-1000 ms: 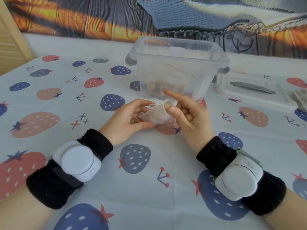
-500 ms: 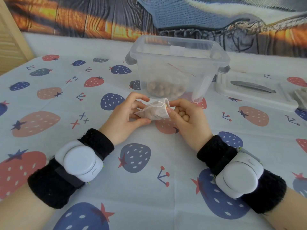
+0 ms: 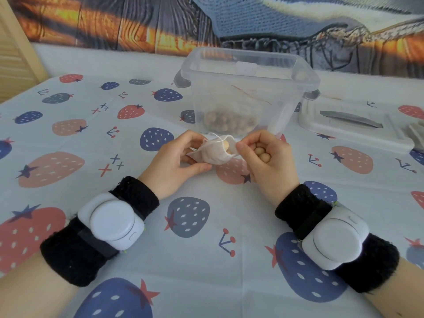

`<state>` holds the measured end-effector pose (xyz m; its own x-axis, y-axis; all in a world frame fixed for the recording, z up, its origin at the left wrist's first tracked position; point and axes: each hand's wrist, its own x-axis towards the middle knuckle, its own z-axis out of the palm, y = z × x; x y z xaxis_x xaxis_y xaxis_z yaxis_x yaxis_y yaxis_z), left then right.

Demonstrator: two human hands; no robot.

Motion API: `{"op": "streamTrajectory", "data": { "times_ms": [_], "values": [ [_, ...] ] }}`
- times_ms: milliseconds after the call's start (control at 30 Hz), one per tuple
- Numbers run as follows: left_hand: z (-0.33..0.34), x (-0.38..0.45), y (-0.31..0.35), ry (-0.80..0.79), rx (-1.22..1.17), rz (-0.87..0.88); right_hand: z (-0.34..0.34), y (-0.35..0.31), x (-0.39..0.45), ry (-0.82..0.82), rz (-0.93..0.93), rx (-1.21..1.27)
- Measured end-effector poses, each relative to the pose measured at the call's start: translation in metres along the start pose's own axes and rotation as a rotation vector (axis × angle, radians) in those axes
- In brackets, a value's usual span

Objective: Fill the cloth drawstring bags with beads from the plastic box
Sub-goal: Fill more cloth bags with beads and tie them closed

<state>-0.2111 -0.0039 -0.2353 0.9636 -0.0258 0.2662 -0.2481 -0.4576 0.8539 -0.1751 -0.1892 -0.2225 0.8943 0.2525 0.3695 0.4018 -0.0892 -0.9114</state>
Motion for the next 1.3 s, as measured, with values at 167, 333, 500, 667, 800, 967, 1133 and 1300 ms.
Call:
{"op": "streamTrajectory", "data": {
  "times_ms": [167,333,500,667,800,967,1133,1300],
  "values": [
    [0.000,0.000,0.001,-0.002,-0.012,-0.002,0.002,-0.002,-0.001,0.086,-0.049,-0.027],
    [-0.002,0.000,0.002,0.003,-0.067,-0.020,-0.002,-0.002,0.005,0.062,0.269,0.225],
    [0.000,-0.001,0.004,-0.013,-0.118,-0.007,-0.013,0.001,0.013,0.007,0.755,0.577],
    [0.000,0.000,0.004,-0.019,-0.147,-0.014,-0.018,-0.001,0.016,0.009,0.778,0.731],
    [0.000,0.000,0.003,-0.015,-0.147,-0.023,-0.013,0.004,0.015,-0.010,0.782,0.657],
    [0.000,0.000,0.004,-0.020,-0.151,-0.033,-0.012,0.002,0.012,-0.115,0.683,0.576],
    [0.000,0.001,0.007,-0.062,-0.268,-0.097,-0.017,0.000,0.016,-0.142,0.722,0.695],
    [-0.004,0.002,0.009,-0.093,-0.376,-0.155,-0.018,-0.003,0.015,-0.129,0.708,0.838]
  ]
}}
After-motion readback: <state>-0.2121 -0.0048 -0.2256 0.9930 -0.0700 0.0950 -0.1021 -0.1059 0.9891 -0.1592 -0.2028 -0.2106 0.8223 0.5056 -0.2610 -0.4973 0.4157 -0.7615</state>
